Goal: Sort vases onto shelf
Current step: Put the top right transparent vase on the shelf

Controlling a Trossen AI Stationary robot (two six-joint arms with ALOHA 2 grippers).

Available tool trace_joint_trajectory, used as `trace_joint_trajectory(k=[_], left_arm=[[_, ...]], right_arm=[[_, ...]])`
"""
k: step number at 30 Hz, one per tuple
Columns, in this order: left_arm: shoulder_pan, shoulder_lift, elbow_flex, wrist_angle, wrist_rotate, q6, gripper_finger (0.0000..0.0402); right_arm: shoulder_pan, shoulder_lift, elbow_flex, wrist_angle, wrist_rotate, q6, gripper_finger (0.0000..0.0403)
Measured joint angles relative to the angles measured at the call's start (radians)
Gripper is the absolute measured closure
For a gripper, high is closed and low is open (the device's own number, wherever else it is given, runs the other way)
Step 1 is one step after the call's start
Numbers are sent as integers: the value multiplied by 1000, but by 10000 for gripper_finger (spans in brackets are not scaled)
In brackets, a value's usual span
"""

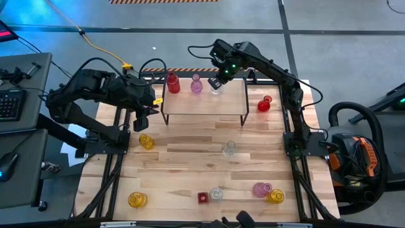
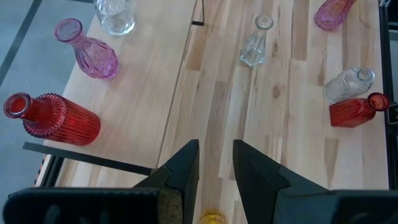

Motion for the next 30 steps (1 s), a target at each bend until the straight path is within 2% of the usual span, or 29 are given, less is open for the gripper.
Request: trace_joint_trajectory(k=[8, 16, 30], left_arm=[[0, 0, 0, 0, 0, 0, 312], [0, 0, 0, 0, 0, 0, 312], [0, 0, 0, 0, 0, 1, 312]], right_arm=[[0, 2, 0, 22, 0, 1, 401], [0, 2, 0, 16, 1, 1, 373], [-2, 2, 0, 25, 3, 2, 371]])
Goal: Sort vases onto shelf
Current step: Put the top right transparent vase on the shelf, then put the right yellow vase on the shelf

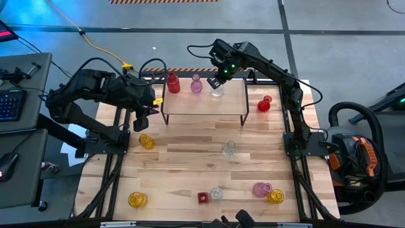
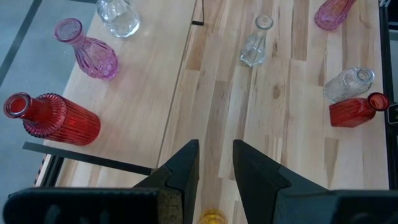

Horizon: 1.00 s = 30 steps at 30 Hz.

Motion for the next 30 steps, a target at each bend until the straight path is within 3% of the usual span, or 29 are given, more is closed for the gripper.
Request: trace_joint_trajectory(k=[17, 30], left_arm=[[0, 0, 0, 0, 0, 0, 312], [0, 0, 0, 0, 0, 0, 312]], right_arm=[[0, 0, 0, 7, 39, -1, 371], [2, -34, 12, 44, -32, -1, 371]])
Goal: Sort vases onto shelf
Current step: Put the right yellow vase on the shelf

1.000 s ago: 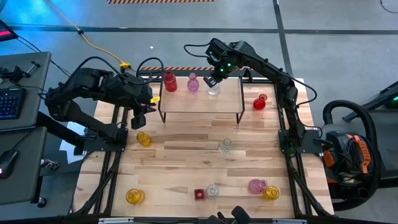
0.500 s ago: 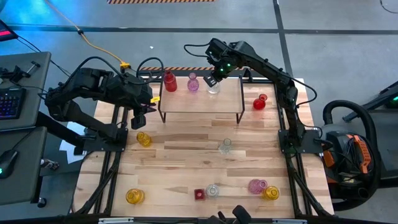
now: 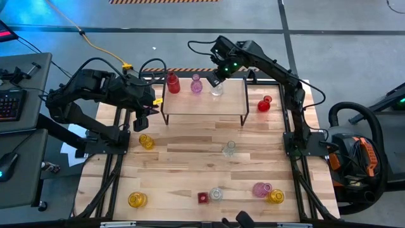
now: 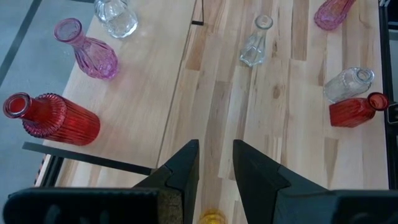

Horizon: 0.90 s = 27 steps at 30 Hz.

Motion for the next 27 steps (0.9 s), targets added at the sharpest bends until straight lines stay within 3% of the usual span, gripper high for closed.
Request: trace_joint_trajectory(k=[14, 17, 27], left_arm=[[0, 0, 0, -52, 0, -1, 312], [0, 0, 0, -72, 0, -9, 312], [0, 0, 0, -72, 6, 7, 312]], right_arm=[[46, -126, 2, -122, -36, 14, 371], [77, -159, 2, -191, -35, 41, 371], [228, -236, 2, -185, -85, 156, 361]])
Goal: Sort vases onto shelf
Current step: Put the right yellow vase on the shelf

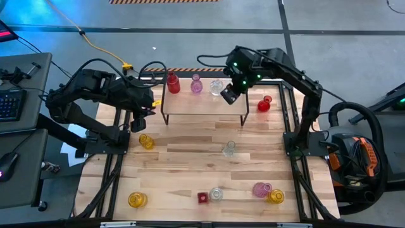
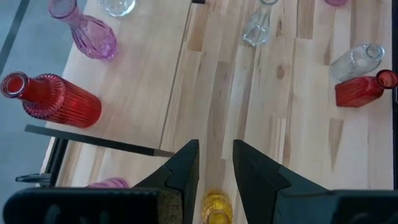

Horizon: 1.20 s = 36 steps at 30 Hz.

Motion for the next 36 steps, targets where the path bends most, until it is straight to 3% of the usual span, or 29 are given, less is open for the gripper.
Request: trace_joint_trajectory(k=[8, 15, 20, 27, 36], left_arm=[[-14, -53, -93, 0, 75, -3, 312], [-27, -129, -260, -1, 75, -29, 312], [-28, -168, -345, 0, 75, -50, 312], [-28, -184, -384, 0, 76, -51, 312], [-28, -184, -385, 3, 75, -60, 312]], right_arm=[[152, -6, 0, 0, 14, 125, 323], [289, -6, 0, 0, 21, 309, 320], [413, -11, -33, 2, 97, 422, 320], [559, -100, -216, 1, 198, 672, 320], [737, -359, -589, -1, 229, 1091, 320]])
